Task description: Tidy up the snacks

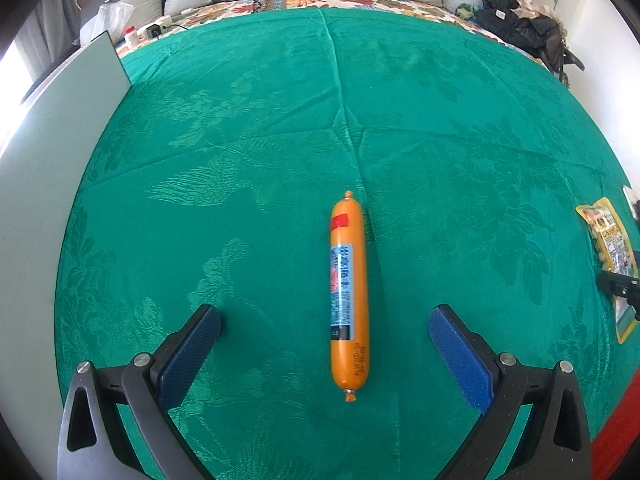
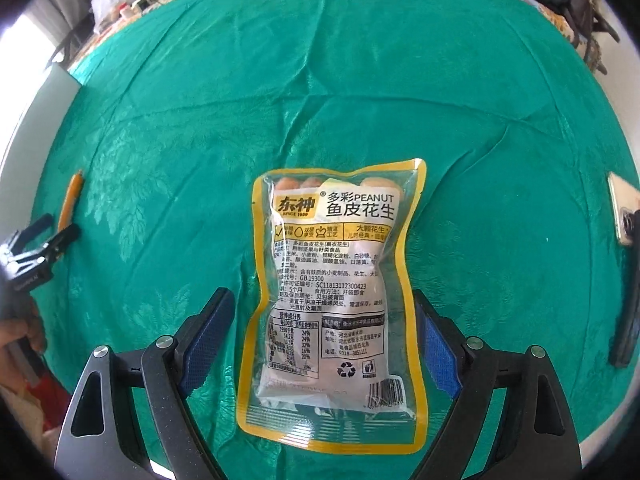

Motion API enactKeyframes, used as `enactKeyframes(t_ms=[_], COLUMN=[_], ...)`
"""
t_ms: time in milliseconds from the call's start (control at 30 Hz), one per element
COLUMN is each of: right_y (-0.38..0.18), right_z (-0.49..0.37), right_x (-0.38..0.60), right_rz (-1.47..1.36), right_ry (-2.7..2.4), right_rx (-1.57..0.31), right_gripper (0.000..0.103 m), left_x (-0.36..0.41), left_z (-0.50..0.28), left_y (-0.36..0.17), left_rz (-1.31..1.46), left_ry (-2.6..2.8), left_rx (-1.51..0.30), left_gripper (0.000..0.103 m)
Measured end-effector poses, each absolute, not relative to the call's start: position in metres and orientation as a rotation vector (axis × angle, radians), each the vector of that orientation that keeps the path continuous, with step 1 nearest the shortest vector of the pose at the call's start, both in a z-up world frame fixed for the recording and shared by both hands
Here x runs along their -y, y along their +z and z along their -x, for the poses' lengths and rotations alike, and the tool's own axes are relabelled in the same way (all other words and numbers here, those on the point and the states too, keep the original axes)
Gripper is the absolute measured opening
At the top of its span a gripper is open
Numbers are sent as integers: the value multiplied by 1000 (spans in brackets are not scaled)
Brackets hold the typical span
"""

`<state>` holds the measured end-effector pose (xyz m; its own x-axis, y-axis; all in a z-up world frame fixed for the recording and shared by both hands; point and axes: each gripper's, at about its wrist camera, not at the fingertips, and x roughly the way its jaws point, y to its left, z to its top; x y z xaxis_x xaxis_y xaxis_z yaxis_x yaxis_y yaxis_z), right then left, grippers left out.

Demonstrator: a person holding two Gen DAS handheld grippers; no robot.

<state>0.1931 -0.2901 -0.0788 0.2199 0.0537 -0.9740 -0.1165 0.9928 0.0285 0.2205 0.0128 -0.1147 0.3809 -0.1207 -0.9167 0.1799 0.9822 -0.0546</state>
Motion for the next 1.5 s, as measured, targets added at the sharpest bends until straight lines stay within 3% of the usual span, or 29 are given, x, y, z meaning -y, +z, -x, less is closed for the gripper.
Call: enactKeyframes(t_ms=[67,100,133,167,200,433,600,867,1067,1200,1267,1300,1333,1400,1500], right_y=[-77,-73,-70,-67,-63,-31,-24,57,117,112,95,84,73,53,55], right_z=[-190,-188,-187,-185,-181,-159,-160,-193,-179,-157,-151,-150,-148,-147,-144], right_x=[288,291,294,297,300,308,279,100,-70,-152,-180,-190,-199,-207,-194], right_rz=[59,46,21,1,-10,-83,-82,-75,-49,10,11,-6,-16,3,-24], right_ry=[126,125,134,138,142,178,238,580,891,985,1009,1026,1037,1019,1022], right_rx=[-1327,-1312,-1312,-1314,-1308,-1229,-1241,-1100,-1004,-1003,-1025,-1039,-1062,-1110,-1072], right_gripper=[82,64,58,57,55,55,55,55,56,57,61,64,74,77,77], left_x=[-7,-3,0,1,0,-23,-65,-216,-344,-382,-392,-395,-398,-398,-391], left_z=[-219,-218,-216,-216,-218,-200,-169,-131,-117,-98,-87,-83,-79,-68,-50], left_y=[-112,-109,-106,-103,-101,-75,-19,78,57,20,5,-1,-6,-6,8], left_rz=[-66,-105,-136,-126,-97,82,238,303,311,312,322,327,328,314,260], left_ry=[-233,-219,-219,-249,-281,-323,-348,-173,114,213,252,268,287,319,331], left_rx=[-1166,-1146,-1121,-1123,-1140,-1067,-963,-801,-855,-909,-919,-927,-930,-903,-837], left_gripper=[96,73,39,22,16,15,15,15,15,15,20,34,55,75,81])
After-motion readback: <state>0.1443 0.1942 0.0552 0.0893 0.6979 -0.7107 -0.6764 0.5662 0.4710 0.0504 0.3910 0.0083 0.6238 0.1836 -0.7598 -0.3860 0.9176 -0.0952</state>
